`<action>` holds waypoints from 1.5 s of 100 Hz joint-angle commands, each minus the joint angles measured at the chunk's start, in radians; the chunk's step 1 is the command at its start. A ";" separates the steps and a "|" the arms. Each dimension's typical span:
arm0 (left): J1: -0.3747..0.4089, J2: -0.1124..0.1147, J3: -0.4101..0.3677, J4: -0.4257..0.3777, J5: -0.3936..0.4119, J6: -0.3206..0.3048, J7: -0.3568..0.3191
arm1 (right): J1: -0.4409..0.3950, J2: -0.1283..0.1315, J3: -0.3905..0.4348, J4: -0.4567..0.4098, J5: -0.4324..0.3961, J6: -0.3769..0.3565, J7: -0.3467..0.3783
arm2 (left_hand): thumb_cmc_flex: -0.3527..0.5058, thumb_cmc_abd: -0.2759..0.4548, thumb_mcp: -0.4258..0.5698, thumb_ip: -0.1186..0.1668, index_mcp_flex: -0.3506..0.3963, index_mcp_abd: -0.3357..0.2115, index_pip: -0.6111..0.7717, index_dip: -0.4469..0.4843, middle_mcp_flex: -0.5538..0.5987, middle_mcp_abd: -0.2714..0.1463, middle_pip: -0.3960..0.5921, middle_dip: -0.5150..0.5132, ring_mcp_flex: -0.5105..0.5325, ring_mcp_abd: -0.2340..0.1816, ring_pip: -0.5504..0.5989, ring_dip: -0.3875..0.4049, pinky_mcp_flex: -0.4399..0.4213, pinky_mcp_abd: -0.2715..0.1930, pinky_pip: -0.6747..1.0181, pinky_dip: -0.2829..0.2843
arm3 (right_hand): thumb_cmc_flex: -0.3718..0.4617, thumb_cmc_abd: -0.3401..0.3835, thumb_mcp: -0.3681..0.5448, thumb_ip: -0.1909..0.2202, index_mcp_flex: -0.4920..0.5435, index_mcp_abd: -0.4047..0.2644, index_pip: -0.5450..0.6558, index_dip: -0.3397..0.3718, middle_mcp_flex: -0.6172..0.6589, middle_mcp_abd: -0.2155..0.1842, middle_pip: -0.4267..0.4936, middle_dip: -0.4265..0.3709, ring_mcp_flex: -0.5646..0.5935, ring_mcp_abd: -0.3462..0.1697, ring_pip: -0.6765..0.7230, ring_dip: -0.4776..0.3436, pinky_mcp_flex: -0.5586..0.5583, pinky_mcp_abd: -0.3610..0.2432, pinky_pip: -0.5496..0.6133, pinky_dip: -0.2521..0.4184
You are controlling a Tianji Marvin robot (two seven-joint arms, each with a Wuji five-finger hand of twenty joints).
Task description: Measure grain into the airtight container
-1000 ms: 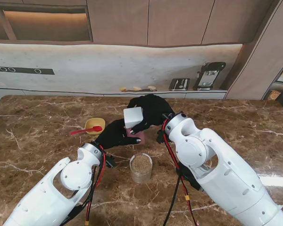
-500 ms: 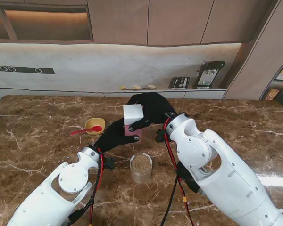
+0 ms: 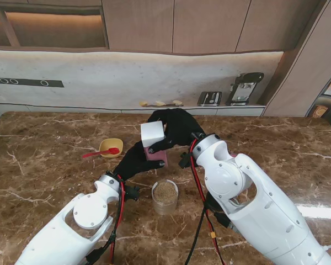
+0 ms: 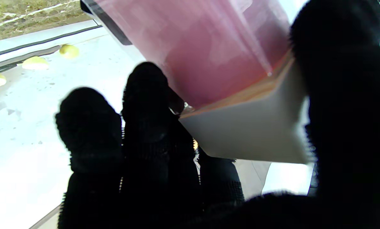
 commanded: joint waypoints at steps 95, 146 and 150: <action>0.037 -0.021 -0.025 -0.053 -0.070 0.017 0.016 | -0.050 0.023 0.057 -0.016 -0.022 0.012 0.107 | 0.169 0.074 0.038 0.007 0.239 -0.187 0.386 0.399 0.310 -0.020 -0.072 0.013 0.136 -0.024 0.020 -0.077 0.090 0.006 0.066 -0.018 | 0.155 0.192 0.220 0.062 0.095 -0.198 0.274 0.071 0.110 -0.126 0.128 0.034 0.001 -0.016 -0.040 0.005 -0.009 -0.008 0.024 -0.016; 0.036 -0.012 -0.031 -0.045 -0.042 0.011 -0.006 | -0.030 0.049 0.058 -0.024 -0.078 -0.024 0.202 | 0.528 0.288 -0.131 -0.004 0.652 -0.055 0.276 -0.147 0.287 -0.034 0.035 0.613 0.079 -0.012 0.146 0.098 0.049 0.026 0.065 -0.004 | 0.053 0.218 0.204 0.060 0.023 -0.117 0.052 -0.049 0.018 -0.121 0.060 -0.024 -0.109 -0.007 -0.141 -0.026 -0.133 -0.003 -0.053 -0.018; 0.036 -0.010 -0.031 -0.044 -0.039 0.010 -0.009 | -0.030 0.054 0.065 -0.031 -0.081 -0.030 0.224 | 0.536 0.300 -0.117 -0.003 0.651 -0.060 0.329 -0.100 0.286 -0.045 0.076 0.597 0.091 -0.011 0.153 0.101 0.063 0.028 0.067 -0.004 | 0.016 0.228 0.218 0.105 0.028 -0.098 -0.063 -0.005 -0.011 -0.126 0.048 -0.061 -0.143 -0.009 -0.168 -0.033 -0.169 -0.004 -0.074 -0.006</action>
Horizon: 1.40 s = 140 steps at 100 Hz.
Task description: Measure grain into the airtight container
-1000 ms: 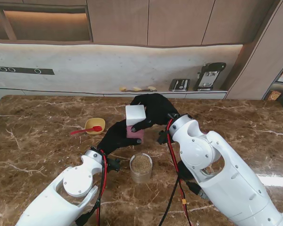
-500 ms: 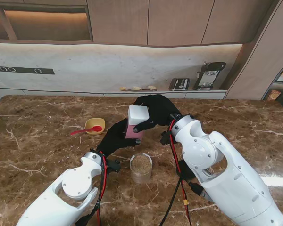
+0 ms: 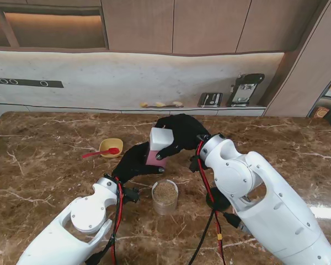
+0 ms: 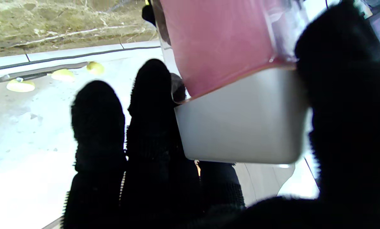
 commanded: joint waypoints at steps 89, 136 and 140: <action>0.002 0.007 0.000 0.016 0.026 -0.039 -0.031 | 0.087 0.056 0.037 -0.008 -0.083 -0.250 0.185 | 0.191 0.376 0.385 0.065 0.441 -0.196 0.561 0.172 0.180 -0.123 0.446 -0.120 0.112 -0.032 0.038 -0.032 0.121 0.040 0.027 0.009 | 0.214 0.172 0.320 0.092 0.028 -0.257 0.000 0.106 -0.005 -0.212 -0.062 0.059 -0.251 -0.079 -0.069 0.160 -0.333 -0.038 -0.258 0.238; 0.013 0.013 -0.017 0.001 0.026 -0.033 -0.047 | 0.101 0.092 0.078 -0.018 0.030 -0.364 0.340 | 0.185 0.373 0.392 0.058 0.437 -0.202 0.575 0.176 0.183 -0.119 0.459 -0.117 0.122 -0.031 0.053 -0.017 0.127 0.039 0.041 0.026 | -0.150 0.100 0.233 0.167 -0.464 -0.075 -0.616 -0.072 -0.746 -0.091 -0.337 -0.389 -0.862 -0.036 -0.614 -0.320 -0.775 -0.039 -0.794 0.197; 0.012 0.013 -0.016 0.002 0.027 -0.035 -0.045 | 0.086 0.087 0.083 -0.036 0.017 -0.328 0.326 | 0.185 0.372 0.392 0.058 0.437 -0.202 0.575 0.176 0.183 -0.119 0.459 -0.117 0.122 -0.030 0.053 -0.016 0.127 0.039 0.042 0.027 | -0.214 0.142 0.198 0.164 -0.461 -0.018 -0.606 -0.039 -0.738 -0.081 -0.327 -0.387 -0.846 -0.021 -0.615 -0.317 -0.767 -0.037 -0.795 0.206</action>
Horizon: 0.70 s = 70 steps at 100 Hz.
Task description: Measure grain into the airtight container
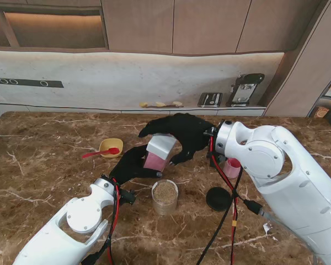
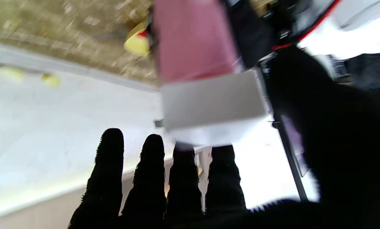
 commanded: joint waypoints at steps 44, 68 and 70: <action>-0.008 -0.005 0.014 0.007 0.012 -0.005 0.013 | -0.047 -0.021 -0.030 -0.108 -0.202 0.288 -0.041 | 0.172 0.414 0.383 0.056 0.405 -0.194 0.588 0.089 0.182 -0.100 0.362 0.062 0.029 -0.037 0.032 0.017 0.012 0.017 0.046 0.030 | -0.214 0.168 -0.140 -0.004 0.226 0.160 0.272 0.223 0.422 0.057 0.258 0.185 0.676 0.021 0.494 0.287 0.494 0.051 0.524 0.043; -0.008 -0.005 0.009 0.003 0.018 -0.003 0.019 | 0.002 -0.002 -0.029 -0.041 0.054 0.118 0.027 | 0.172 0.416 0.380 0.055 0.403 -0.195 0.588 0.089 0.180 -0.104 0.362 0.063 0.028 -0.036 0.033 0.019 0.010 0.015 0.047 0.034 | 0.346 0.072 0.069 0.073 0.241 -0.009 0.236 0.178 0.333 -0.030 0.105 0.061 0.378 0.076 -0.024 0.003 0.314 0.023 0.120 -0.271; -0.007 -0.005 0.008 0.002 0.017 -0.003 0.019 | 0.005 0.000 -0.027 -0.035 0.076 0.105 0.038 | 0.172 0.416 0.380 0.055 0.403 -0.195 0.588 0.089 0.180 -0.104 0.362 0.063 0.028 -0.036 0.033 0.019 0.010 0.015 0.047 0.034 | 0.347 0.065 0.065 0.071 0.214 -0.025 0.200 0.157 0.281 -0.035 0.076 0.037 0.302 0.086 -0.057 -0.025 0.251 0.038 0.058 -0.297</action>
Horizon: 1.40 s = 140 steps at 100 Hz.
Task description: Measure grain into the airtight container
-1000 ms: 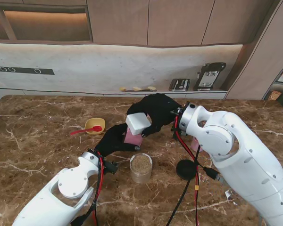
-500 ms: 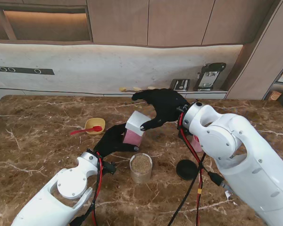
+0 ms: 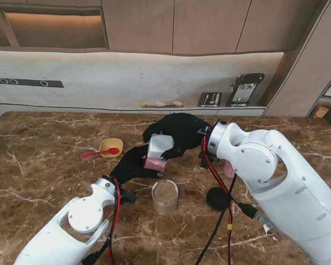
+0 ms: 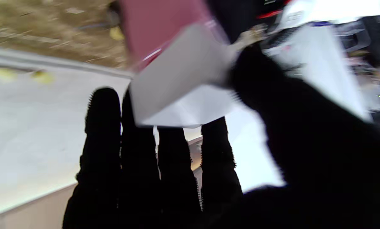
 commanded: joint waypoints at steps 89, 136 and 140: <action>-0.006 -0.002 0.006 0.001 0.014 -0.007 -0.001 | -0.026 -0.006 -0.061 -0.110 -0.348 0.245 0.003 | 0.172 0.446 0.370 0.056 0.393 -0.153 0.576 0.085 0.175 -0.069 0.359 0.074 0.024 -0.033 0.035 0.013 0.008 0.017 0.049 0.033 | -0.598 0.302 -0.312 0.090 -0.063 0.081 -0.051 0.028 0.022 -0.044 0.025 -0.007 0.242 -0.101 0.372 0.178 0.224 -0.053 0.387 0.131; 0.001 -0.004 0.002 -0.005 0.021 -0.003 0.010 | 0.021 0.020 -0.029 -0.048 -0.139 -0.009 0.067 | 0.172 0.446 0.369 0.056 0.392 -0.154 0.577 0.085 0.173 -0.070 0.358 0.074 0.020 -0.032 0.038 0.017 0.004 0.016 0.050 0.041 | 0.028 0.029 0.270 0.064 -0.049 0.024 -0.043 -0.006 -0.139 -0.115 -0.036 -0.063 -0.147 -0.147 -0.044 -0.032 -0.069 -0.105 -0.049 0.026; 0.002 -0.004 0.002 -0.006 0.021 -0.003 0.011 | 0.026 0.024 -0.024 -0.038 -0.113 -0.043 0.076 | 0.172 0.446 0.369 0.055 0.391 -0.155 0.577 0.085 0.173 -0.072 0.358 0.074 0.020 -0.031 0.038 0.017 0.004 0.015 0.050 0.041 | 0.014 0.006 0.290 0.061 -0.067 0.004 -0.076 -0.027 -0.203 -0.124 -0.076 -0.088 -0.278 -0.155 -0.113 -0.086 -0.173 -0.096 -0.152 0.008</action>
